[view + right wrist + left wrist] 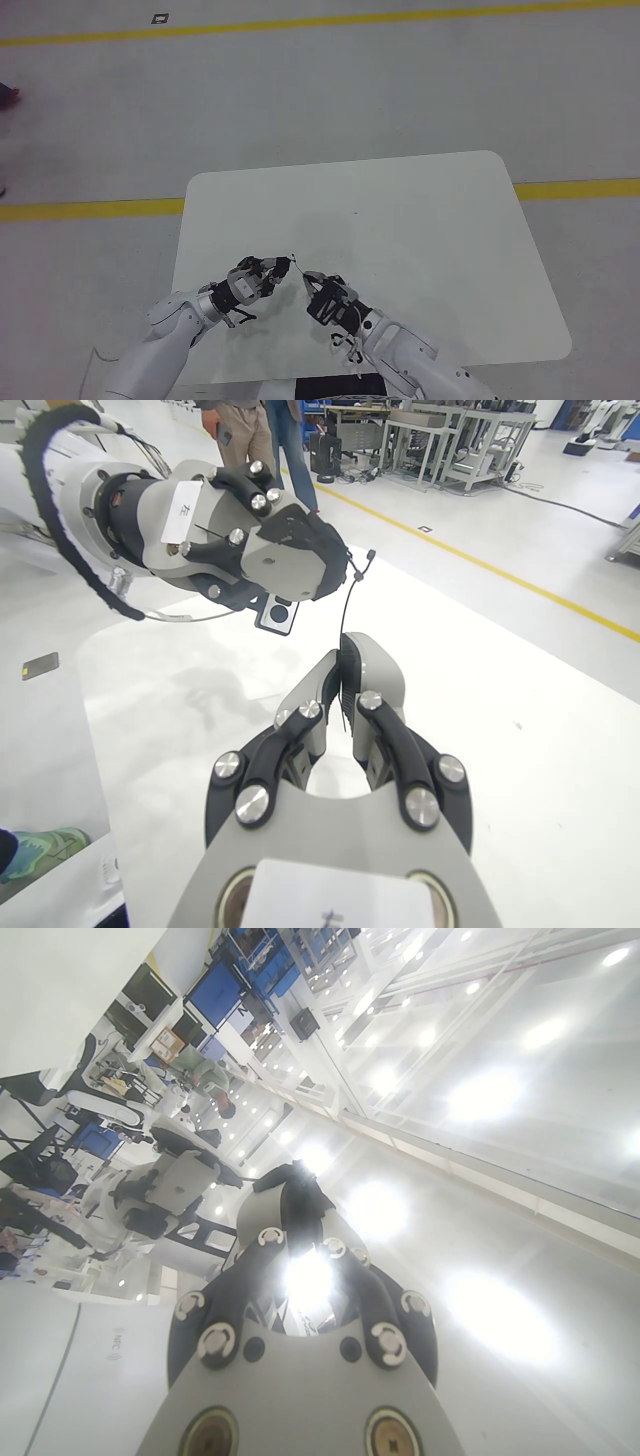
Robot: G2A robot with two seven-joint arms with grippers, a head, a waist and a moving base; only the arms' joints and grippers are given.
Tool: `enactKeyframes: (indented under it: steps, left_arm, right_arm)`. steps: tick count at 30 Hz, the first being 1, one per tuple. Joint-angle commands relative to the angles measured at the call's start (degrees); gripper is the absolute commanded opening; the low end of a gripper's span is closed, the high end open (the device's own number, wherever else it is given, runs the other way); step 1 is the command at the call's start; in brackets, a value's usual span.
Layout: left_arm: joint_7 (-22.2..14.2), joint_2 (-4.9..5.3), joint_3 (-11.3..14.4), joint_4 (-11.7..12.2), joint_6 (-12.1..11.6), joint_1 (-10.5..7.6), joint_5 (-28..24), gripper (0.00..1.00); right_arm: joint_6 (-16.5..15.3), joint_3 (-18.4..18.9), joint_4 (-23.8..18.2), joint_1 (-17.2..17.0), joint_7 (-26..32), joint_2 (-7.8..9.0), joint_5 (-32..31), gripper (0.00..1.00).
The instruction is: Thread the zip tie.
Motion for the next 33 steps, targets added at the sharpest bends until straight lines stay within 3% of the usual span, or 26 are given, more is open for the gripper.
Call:
enactKeyframes:
  steps: [1, 13, 26, 33]
  left_arm:
    - [0.0, 0.0, 0.0, 0.0, 0.0, 0.0, 0.0, 0.0]
    - [0.0, 0.0, 0.0, 0.0, 0.0, 0.0, 0.0, 0.0]
    - [0.0, 0.0, 0.0, 0.0, 0.0, 0.0, 0.0, 0.0]
    - [0.0, 0.0, 0.0, 0.0, 0.0, 0.0, 0.0, 0.0]
  right_arm:
    - [-0.63, 0.13, -0.07, 0.12, 0.44, 0.21, -0.04, 0.0]
    - [-2.02, -3.19, 0.4, 3.85, 1.34, 2.8, -0.04, 0.0]
    - [0.67, -7.1, 0.38, 6.37, 0.42, 5.87, -0.04, 0.0]
    - [1.66, -7.97, 0.34, 6.65, 0.48, 6.74, -0.04, 0.0]
